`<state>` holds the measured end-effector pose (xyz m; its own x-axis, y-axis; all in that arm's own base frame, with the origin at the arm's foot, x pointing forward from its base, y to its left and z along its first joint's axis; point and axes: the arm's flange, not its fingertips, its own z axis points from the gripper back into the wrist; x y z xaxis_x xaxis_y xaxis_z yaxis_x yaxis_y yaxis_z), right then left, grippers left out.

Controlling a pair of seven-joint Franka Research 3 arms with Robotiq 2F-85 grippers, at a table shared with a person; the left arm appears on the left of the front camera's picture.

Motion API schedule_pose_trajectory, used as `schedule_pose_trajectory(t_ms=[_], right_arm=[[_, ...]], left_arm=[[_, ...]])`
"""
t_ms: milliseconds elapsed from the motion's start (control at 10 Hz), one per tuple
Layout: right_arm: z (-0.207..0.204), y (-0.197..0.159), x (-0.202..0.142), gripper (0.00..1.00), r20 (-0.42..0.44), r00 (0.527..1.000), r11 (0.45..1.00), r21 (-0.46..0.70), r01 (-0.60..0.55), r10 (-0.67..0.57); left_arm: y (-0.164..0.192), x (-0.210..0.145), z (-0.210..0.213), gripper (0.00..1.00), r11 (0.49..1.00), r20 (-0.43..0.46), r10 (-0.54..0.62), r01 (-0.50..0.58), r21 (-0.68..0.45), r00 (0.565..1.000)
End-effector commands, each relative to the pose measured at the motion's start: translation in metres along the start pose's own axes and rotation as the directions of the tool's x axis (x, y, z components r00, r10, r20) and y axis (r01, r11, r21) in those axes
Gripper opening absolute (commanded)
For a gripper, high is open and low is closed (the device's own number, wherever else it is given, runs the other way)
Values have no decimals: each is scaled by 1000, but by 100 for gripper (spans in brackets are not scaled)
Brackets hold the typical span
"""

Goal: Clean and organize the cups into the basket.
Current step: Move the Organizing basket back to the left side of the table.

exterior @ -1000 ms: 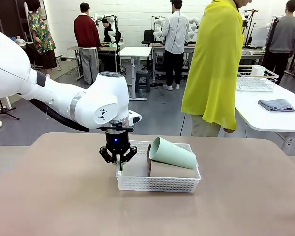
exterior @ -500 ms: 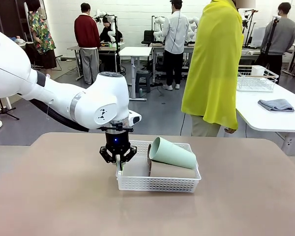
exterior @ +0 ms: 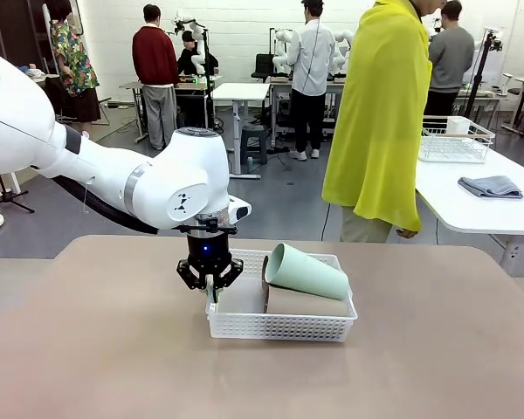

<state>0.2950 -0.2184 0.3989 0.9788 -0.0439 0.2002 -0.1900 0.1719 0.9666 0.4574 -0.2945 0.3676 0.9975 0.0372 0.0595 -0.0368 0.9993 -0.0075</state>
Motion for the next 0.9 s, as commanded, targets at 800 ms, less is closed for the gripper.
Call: schedule_pose_trajectory(t_ms=[800], right_arm=[[3, -1, 1, 100, 23, 999, 1000, -6, -27, 27]], left_arm=[[176, 18, 35, 6, 972, 103, 32, -55, 227, 994]])
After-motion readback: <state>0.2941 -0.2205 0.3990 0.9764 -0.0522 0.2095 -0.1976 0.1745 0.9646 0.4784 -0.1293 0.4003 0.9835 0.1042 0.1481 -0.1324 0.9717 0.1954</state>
